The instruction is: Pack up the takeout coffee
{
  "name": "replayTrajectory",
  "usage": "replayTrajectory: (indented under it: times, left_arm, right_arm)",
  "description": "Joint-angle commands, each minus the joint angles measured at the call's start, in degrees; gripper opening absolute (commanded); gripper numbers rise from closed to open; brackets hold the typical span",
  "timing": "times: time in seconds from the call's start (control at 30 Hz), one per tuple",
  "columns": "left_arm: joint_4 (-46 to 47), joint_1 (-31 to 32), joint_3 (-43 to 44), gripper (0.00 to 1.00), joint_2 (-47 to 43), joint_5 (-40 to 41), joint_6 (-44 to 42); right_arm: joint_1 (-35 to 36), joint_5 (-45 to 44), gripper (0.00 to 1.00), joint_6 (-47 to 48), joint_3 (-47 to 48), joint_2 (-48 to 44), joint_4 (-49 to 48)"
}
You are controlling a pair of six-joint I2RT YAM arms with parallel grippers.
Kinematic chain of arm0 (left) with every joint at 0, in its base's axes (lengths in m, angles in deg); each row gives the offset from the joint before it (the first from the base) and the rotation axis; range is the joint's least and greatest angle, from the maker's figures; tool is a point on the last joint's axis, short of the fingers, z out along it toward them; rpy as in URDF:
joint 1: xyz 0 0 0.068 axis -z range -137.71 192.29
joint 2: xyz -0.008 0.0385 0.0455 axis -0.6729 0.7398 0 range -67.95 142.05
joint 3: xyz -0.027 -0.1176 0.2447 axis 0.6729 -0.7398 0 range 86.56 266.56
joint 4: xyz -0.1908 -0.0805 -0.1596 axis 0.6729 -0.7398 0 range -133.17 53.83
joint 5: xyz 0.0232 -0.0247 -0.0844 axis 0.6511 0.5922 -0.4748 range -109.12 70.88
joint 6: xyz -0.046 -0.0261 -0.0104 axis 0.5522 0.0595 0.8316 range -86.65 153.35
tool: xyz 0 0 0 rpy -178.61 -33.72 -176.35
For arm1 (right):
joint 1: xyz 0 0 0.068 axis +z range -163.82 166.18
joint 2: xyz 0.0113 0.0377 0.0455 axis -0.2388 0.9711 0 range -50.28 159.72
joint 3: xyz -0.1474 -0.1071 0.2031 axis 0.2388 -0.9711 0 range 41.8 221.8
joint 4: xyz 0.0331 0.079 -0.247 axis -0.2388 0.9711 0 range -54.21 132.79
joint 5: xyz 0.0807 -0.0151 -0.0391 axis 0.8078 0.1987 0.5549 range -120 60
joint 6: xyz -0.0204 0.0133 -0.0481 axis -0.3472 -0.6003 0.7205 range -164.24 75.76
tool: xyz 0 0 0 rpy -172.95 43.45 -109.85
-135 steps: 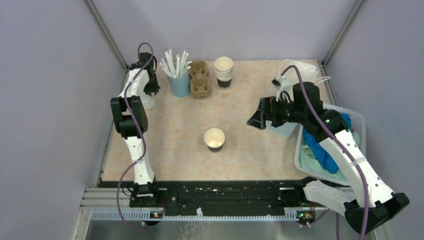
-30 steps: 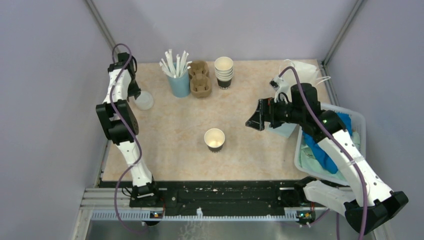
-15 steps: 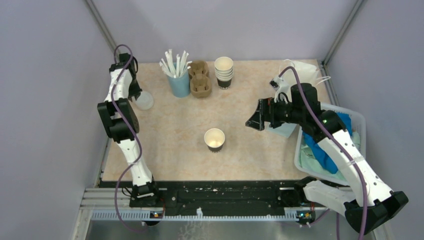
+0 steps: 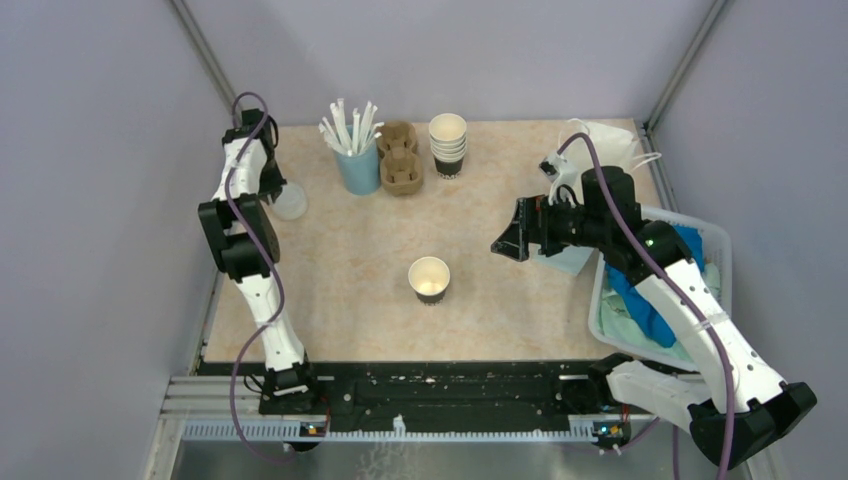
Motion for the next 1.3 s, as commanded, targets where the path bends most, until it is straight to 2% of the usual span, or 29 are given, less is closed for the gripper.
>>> replayTrajectory:
  times: [0.0,0.47,1.03,1.2,1.27]
  left_arm:
    - [0.67,0.23,2.79,0.20,-0.04,-0.06,-0.68]
    - [0.43,0.15,3.24,0.00,-0.83,0.13,-1.05]
    - [-2.05,0.15,1.90,0.00,-9.68,4.04,3.94]
    - [-4.41,0.16,1.43,0.00,-14.45,1.79,6.95]
    - [-5.28,0.16,0.28,0.00,-17.83,-2.77,10.56]
  right_arm:
    - [0.73,0.72,0.99,-0.37,0.00,0.09,-2.44]
    - [0.76,0.80,0.99,-0.37,-0.06,0.17,-2.62]
    - [0.73,1.44,0.99,-1.02,0.34,0.43,-3.06]
    - [0.75,0.67,0.99,-0.99,1.04,0.75,-2.44]
    - [0.76,-0.46,0.99,-0.85,1.74,1.15,-1.36]
